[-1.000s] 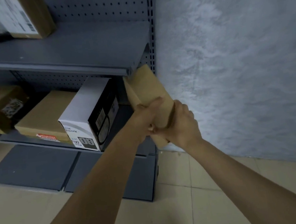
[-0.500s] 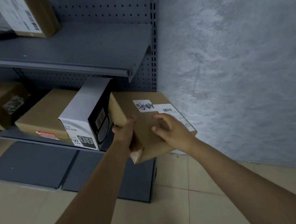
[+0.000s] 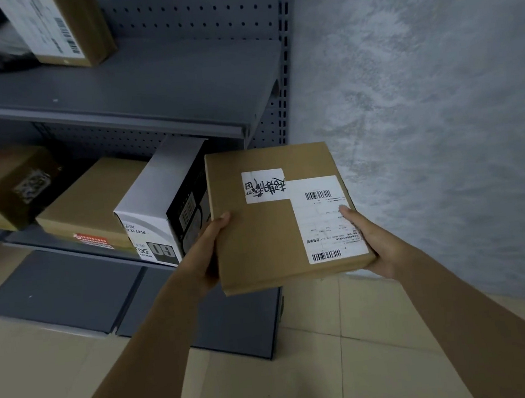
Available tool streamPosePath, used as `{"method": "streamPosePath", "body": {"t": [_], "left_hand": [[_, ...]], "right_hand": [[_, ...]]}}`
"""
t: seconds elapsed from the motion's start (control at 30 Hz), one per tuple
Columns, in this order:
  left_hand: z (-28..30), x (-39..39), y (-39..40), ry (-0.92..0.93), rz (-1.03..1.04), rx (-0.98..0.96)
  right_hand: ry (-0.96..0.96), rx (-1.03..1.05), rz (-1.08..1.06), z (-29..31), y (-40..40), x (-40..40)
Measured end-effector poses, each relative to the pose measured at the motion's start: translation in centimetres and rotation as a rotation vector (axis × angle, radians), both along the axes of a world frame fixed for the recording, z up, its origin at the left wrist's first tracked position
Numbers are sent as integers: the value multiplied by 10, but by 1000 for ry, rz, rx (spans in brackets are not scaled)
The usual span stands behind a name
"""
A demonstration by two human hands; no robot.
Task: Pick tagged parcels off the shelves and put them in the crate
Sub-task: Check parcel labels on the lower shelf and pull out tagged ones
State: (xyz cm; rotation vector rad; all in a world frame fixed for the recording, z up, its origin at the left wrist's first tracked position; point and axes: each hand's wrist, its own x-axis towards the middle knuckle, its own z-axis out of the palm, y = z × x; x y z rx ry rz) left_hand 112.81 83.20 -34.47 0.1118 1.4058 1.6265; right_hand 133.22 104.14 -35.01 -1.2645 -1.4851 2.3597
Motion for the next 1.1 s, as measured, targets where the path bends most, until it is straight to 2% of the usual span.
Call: {"method": "streamPosePath", "body": {"t": [0.1,0.2,0.37,0.63,0.9,1.1], "left_hand": [[2,1,1,16,-26,-20],[5,1,6,46,12,-112],[1,1,12,100,69,-204],[-13,21,-5,103,102,-187],[-26,58,-76,230,310,-235],[-33,102,-170,241,485,-238]], "right_hand": [[93,-15,-26,5,-3,-3],[137,68,-42,7,-6,-5],[140,154,-29,11,-8,-1],[112,164,13,-4,-12,8],[131,123,137,-39,-54,5],[150,127,285,-44,-130,4]]}}
